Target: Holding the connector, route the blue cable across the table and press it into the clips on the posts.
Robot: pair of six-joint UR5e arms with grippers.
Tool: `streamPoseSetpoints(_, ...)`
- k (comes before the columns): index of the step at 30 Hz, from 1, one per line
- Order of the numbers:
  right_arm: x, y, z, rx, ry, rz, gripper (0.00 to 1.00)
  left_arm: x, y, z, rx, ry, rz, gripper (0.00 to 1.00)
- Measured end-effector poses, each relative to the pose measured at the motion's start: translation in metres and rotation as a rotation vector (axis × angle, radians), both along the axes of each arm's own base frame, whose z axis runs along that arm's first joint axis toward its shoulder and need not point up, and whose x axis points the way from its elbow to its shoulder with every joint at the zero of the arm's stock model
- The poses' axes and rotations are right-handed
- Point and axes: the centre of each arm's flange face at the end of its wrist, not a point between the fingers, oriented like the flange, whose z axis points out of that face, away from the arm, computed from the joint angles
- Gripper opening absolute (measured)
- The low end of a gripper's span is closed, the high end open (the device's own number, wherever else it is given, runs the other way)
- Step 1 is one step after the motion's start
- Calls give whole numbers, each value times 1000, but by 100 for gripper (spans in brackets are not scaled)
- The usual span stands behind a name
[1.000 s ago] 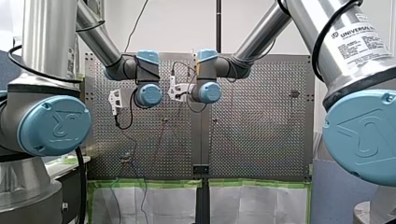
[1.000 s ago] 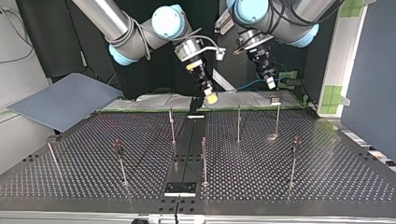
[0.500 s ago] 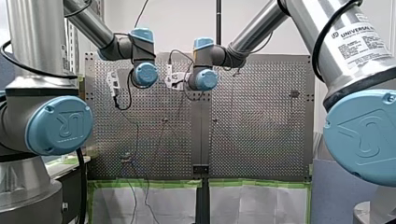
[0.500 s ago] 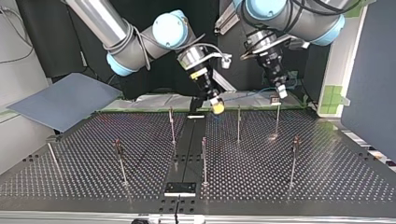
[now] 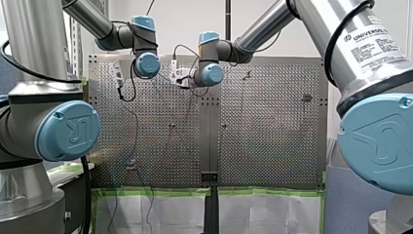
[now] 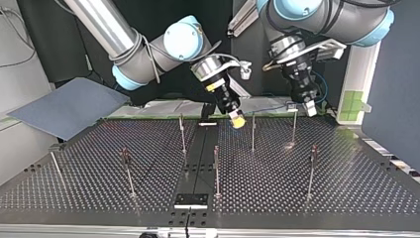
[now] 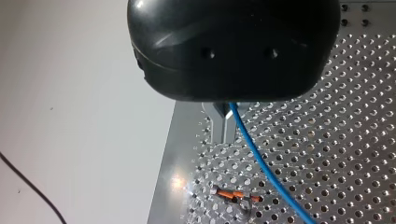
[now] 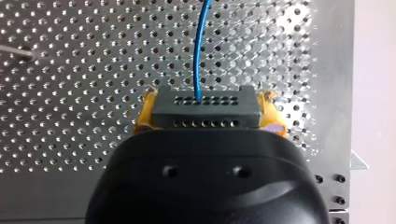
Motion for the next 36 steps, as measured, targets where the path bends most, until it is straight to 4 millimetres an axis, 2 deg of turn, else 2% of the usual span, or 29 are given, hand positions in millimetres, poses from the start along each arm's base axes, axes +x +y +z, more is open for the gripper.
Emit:
streamPoseSetpoints(8, 7, -2, 22, 16, -3, 18, 0, 14, 4, -7, 12, 7, -38, 0)
streamPoseSetpoints(18, 22, -10, 13, 59, 38, 47, 0, 36, 27, -12, 22, 5, -45, 0)
streamPoseSetpoints(24, 25, -15, 27, 67, 42, 49, 0, 47, 42, -9, 23, -15, -46, 0)
streamPoseSetpoints(31, 30, -20, 49, 50, 16, 59, 0, 62, 49, -6, 12, -32, -67, 0)
streamPoseSetpoints(36, 41, -23, 47, 53, 18, 70, 0, 80, 50, -6, 0, -41, -76, 0)
